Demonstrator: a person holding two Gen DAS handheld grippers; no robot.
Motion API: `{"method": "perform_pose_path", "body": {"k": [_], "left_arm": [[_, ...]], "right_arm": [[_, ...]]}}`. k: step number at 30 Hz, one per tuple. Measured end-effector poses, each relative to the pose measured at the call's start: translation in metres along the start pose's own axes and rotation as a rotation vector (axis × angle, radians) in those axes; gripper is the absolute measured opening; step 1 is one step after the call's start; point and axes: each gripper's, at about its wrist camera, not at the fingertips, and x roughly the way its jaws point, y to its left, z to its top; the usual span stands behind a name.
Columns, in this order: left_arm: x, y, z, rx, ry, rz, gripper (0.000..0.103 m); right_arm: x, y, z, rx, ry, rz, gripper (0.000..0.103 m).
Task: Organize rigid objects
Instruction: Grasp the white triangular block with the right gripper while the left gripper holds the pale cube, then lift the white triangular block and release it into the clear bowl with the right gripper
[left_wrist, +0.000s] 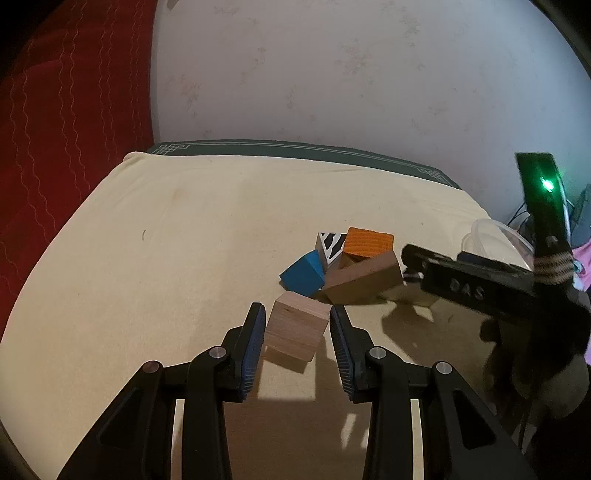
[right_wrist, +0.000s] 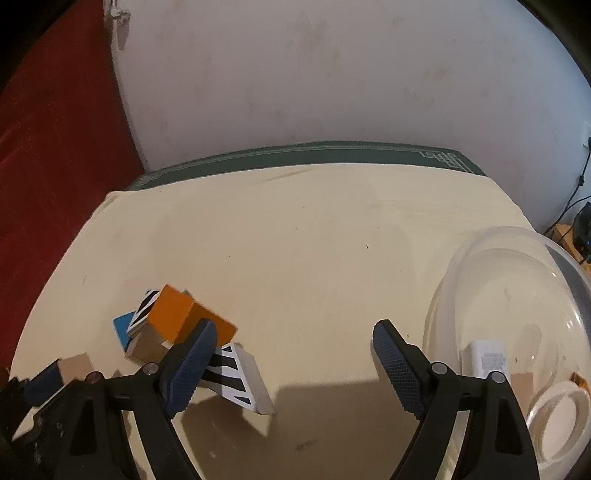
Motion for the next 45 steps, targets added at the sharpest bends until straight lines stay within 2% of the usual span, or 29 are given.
{"method": "perform_pose_path", "body": {"k": [6,14,21,25,31,37,42,45], "left_arm": [[-0.001,0.002,0.000,-0.002,-0.004,-0.002,0.037],[0.001,0.002,0.000,-0.005,-0.002,0.002,0.037],[0.001,0.003,0.000,-0.005,-0.001,-0.001,0.037],[0.002,0.003,0.001,-0.004,0.000,0.000,0.037],[0.003,0.005,0.002,-0.003,0.002,-0.002,0.037],[0.004,0.006,0.001,-0.005,0.006,-0.001,0.037],[0.004,0.008,0.001,-0.006,0.009,-0.001,0.037],[0.003,0.009,0.001,-0.008,0.009,-0.002,0.037]], "right_arm": [[-0.008,0.010,-0.023,-0.066,0.046,0.010,0.092],[-0.017,0.005,-0.026,-0.053,0.034,0.065,0.092],[-0.027,0.014,-0.030,-0.223,0.018,0.145,0.092],[-0.020,0.018,-0.028,-0.312,0.044,0.153,0.081],[-0.008,0.024,-0.026,-0.402,0.103,0.203,0.072],[-0.004,0.035,-0.026,-0.468,0.128,0.229,0.052],[-0.008,0.035,-0.028,-0.461,0.134,0.230,0.044],[-0.012,0.031,-0.031,-0.414,0.144,0.229,0.039]]}}
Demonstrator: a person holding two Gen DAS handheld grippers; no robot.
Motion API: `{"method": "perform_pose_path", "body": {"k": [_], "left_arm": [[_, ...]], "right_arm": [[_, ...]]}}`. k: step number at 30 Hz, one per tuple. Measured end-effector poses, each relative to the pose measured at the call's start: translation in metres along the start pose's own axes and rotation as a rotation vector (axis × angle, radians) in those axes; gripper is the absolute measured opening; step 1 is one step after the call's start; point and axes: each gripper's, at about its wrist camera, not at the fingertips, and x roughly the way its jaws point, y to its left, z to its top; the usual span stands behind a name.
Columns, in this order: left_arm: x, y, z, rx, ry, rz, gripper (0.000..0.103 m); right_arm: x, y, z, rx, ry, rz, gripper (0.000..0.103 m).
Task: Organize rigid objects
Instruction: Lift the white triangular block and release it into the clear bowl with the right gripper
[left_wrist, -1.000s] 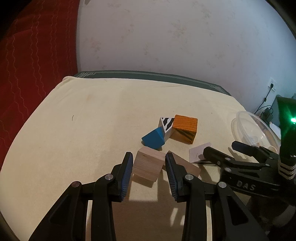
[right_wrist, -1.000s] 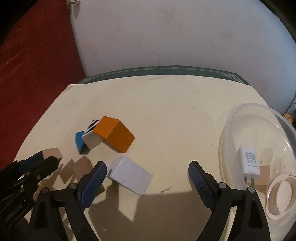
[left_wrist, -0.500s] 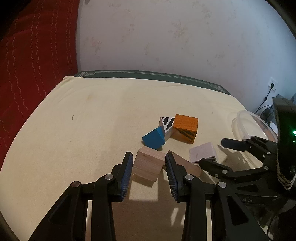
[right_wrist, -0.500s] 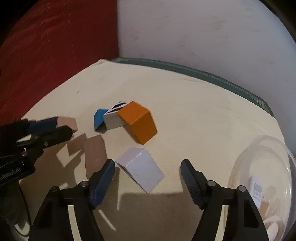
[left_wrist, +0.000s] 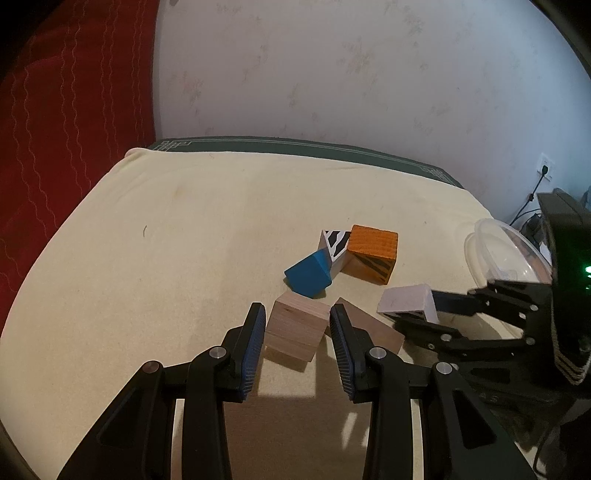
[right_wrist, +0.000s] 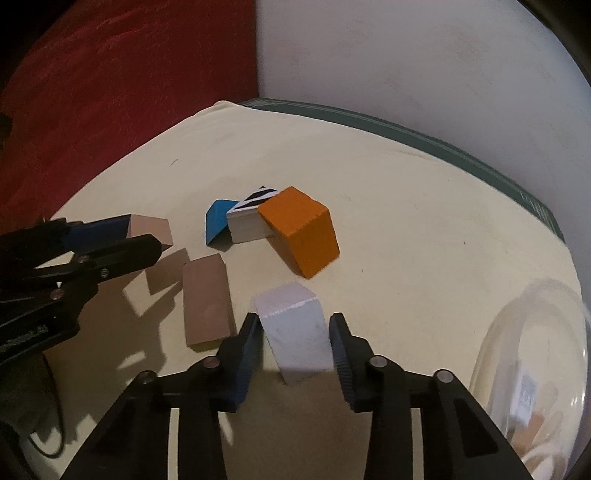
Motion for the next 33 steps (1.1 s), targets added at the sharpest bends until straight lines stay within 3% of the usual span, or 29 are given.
{"method": "perform_pose_path", "body": {"k": [3,6,17,33], "left_arm": [[0.000,-0.001,-0.001,0.001,-0.002,-0.001,0.037],[0.000,-0.002,-0.002,0.004,-0.003,0.000,0.037],[0.000,-0.005,-0.003,0.004,-0.007,0.000,0.037],[-0.003,-0.011,-0.005,0.006,-0.016,0.001,0.037]], "right_arm": [[-0.005,0.005,-0.006,0.021,0.006,0.014,0.035],[-0.004,0.013,-0.009,0.001,-0.006,-0.028,0.036],[0.001,0.006,-0.002,0.116,-0.050,-0.055,0.033],[-0.050,-0.024,-0.026,0.338,-0.192,-0.055,0.032]]}}
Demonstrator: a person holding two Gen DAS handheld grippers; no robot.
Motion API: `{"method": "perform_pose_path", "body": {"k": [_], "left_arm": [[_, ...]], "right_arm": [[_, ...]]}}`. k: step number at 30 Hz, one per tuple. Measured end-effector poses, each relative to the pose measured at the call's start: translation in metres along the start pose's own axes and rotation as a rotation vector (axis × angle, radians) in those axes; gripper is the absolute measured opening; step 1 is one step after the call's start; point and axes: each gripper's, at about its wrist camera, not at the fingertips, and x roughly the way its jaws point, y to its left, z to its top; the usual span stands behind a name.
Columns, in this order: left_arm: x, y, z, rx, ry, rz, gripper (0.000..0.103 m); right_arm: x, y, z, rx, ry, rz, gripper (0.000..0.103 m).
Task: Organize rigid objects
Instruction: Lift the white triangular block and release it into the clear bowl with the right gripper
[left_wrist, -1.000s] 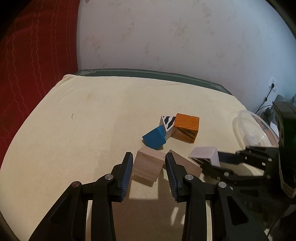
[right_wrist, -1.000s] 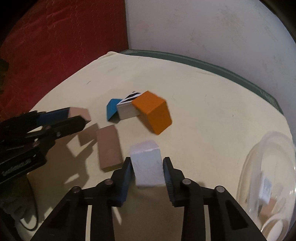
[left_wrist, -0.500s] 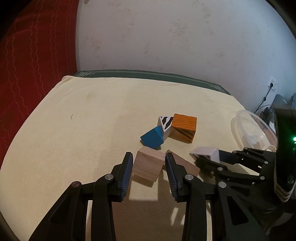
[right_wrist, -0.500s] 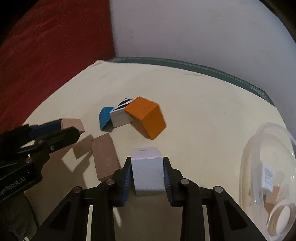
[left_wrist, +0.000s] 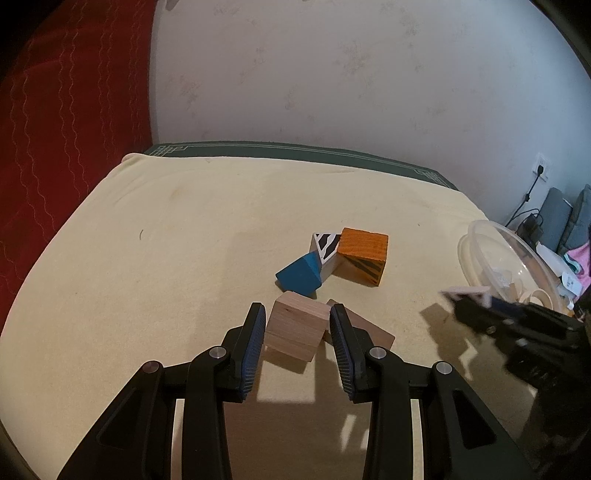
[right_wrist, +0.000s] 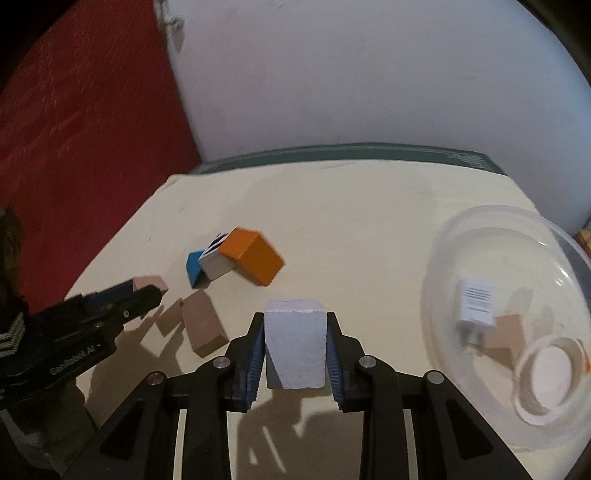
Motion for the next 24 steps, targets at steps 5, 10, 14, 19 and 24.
{"method": "perform_pose_path", "body": {"k": [5,10,14,19,24], "left_arm": [[-0.001,-0.005,0.000,0.011,0.003,0.007,0.037],[-0.001,-0.009,0.000,0.015,0.008,0.007,0.037],[-0.001,-0.012,0.001,0.016,0.015,0.007,0.037],[0.000,-0.018,-0.001,0.018,0.034,0.000,0.037],[0.000,-0.027,-0.001,0.031,0.039,-0.008,0.037]], "right_arm": [[-0.018,-0.018,0.000,0.059,-0.045,-0.020,0.032],[-0.036,-0.041,-0.001,0.110,-0.094,-0.051,0.032],[-0.050,-0.064,-0.001,0.159,-0.127,-0.089,0.032],[-0.062,-0.093,0.000,0.220,-0.158,-0.145,0.032],[-0.072,-0.121,0.004,0.274,-0.186,-0.201,0.032]]}}
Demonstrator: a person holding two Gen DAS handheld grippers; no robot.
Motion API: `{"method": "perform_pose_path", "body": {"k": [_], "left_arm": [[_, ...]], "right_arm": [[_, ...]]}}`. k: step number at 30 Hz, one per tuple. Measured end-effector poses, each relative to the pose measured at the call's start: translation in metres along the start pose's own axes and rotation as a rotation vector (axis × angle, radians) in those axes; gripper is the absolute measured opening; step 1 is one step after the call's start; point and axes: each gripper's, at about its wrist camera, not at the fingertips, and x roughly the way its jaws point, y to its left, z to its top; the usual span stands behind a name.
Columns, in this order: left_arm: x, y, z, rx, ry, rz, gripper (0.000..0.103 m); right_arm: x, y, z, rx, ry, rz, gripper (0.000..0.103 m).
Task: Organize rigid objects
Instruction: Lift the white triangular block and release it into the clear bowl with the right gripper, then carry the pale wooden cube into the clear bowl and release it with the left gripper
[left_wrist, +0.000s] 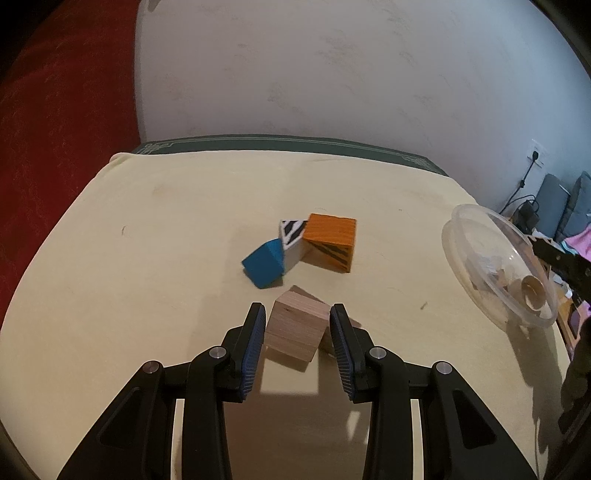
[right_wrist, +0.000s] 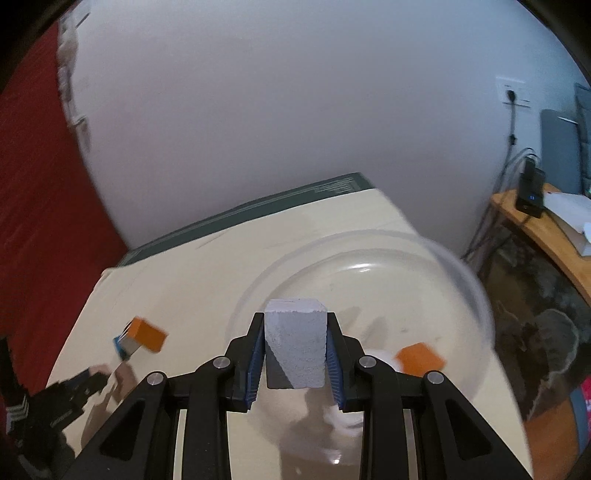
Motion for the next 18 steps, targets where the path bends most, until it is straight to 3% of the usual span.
{"method": "perform_pose_path", "body": {"k": [7,9,10,11,12,18], "left_arm": [[-0.001,-0.016,0.003,0.027,0.000,-0.019,0.037],[-0.002,-0.021,0.004,0.032,0.001,-0.025,0.037],[-0.002,-0.023,0.004,0.036,0.001,-0.029,0.037],[-0.003,-0.025,0.005,0.040,0.002,-0.032,0.037],[-0.003,-0.028,0.006,0.044,0.003,-0.036,0.037],[0.000,-0.045,0.010,0.069,0.013,-0.061,0.037]], "right_arm": [[0.010,-0.035,0.006,0.078,-0.012,-0.081,0.032],[0.013,-0.044,0.006,0.106,-0.012,-0.095,0.036],[0.014,-0.049,0.005,0.124,-0.016,-0.099,0.052],[0.013,-0.050,0.004,0.137,-0.021,-0.102,0.077],[0.011,-0.054,0.002,0.163,-0.039,-0.106,0.085],[0.004,-0.058,0.002,0.188,-0.075,-0.105,0.093]]}}
